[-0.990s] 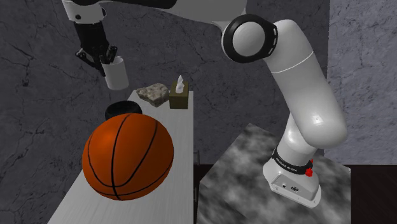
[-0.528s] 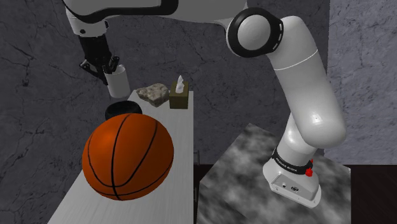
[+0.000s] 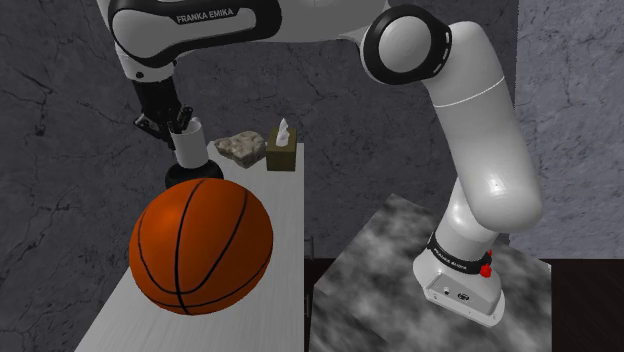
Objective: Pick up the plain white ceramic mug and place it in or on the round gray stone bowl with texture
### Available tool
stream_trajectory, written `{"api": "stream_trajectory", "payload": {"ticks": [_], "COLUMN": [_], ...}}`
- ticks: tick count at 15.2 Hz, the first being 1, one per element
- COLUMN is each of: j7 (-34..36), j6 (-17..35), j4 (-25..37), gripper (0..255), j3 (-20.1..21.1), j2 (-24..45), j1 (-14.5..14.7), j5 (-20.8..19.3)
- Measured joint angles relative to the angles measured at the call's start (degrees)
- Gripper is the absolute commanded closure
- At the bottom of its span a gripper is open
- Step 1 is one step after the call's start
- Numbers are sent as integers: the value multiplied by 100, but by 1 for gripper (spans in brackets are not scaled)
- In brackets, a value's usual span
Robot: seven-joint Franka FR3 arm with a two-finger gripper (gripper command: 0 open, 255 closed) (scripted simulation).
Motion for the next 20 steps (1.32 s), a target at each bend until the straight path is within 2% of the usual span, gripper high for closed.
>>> {"api": "stream_trajectory", "payload": {"ticks": [7, 8, 14, 20], "j7": [13, 13, 13, -49], "j6": [113, 113, 114, -599], "j4": [-106, -107, -107, 682], "gripper": [255, 0, 0, 0], "j3": [-2, -2, -2, 3], "j2": [5, 5, 5, 61], "j1": [-11, -11, -11, 110], "j5": [-5, -5, -5, -2]}}
